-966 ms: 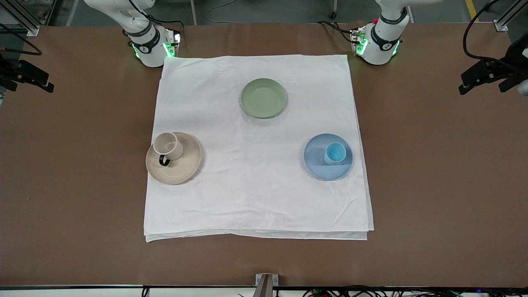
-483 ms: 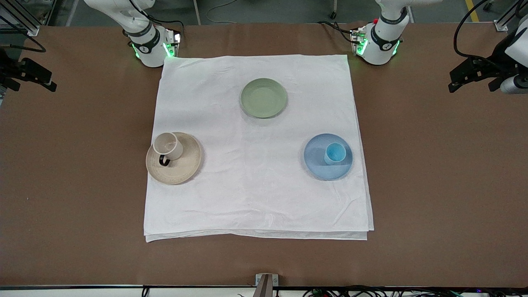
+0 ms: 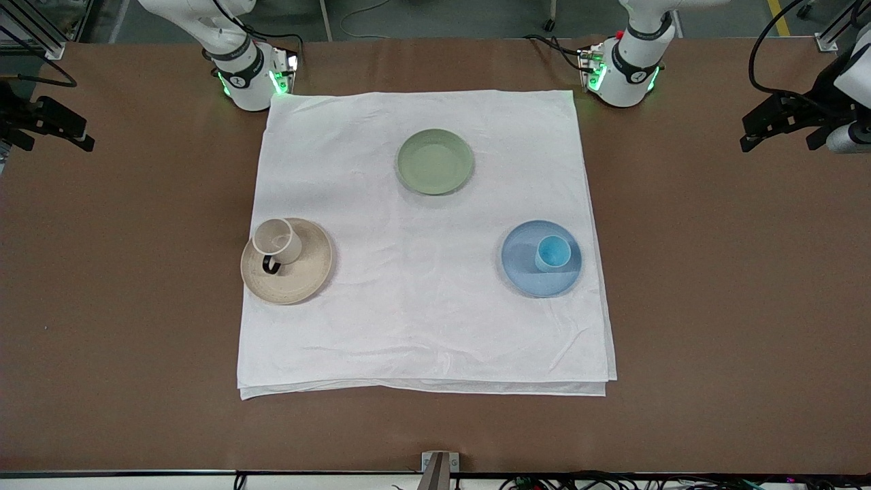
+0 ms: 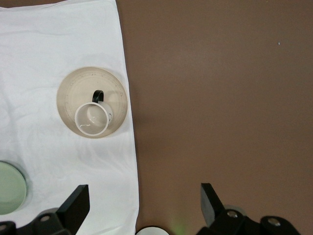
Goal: Place blue cup in blue plate and white mug in gray plate
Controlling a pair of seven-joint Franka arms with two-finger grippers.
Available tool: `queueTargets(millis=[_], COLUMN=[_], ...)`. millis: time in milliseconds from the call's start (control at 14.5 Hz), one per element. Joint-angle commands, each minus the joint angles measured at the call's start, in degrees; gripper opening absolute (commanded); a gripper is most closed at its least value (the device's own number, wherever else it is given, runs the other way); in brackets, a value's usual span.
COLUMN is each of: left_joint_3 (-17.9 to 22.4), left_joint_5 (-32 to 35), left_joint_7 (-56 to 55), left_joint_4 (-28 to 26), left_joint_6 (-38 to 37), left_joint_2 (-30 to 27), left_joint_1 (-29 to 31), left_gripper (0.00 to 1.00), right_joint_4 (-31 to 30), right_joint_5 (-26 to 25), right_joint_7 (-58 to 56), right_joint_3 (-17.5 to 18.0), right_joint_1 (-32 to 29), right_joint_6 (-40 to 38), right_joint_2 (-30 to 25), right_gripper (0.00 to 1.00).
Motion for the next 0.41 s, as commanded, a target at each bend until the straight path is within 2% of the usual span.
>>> queueTargets(millis=[0,345], left_joint_3=[0.12,0.12], left_joint_5=[-0.32,-0.32], left_joint_7=[0.55,0.55], left_joint_4=[-0.91,-0.82], left_joint_6=[-0.07,-0.25], left_joint_2=[-1.34,-1.34], left_joint_1=[-0.03,0.06], left_gripper=[1.0,1.0], right_joint_4=[-1.61,-1.26], right_joint_5=[0.34,0.34], right_joint_7=[-0.87,-0.87], right_joint_3=[0.81,0.81], right_joint_1=[-1.16,-1.16], right_joint_6=[0.5,0.41], right_joint_2=[-1.48,-1.48], right_gripper=[1.0,1.0])
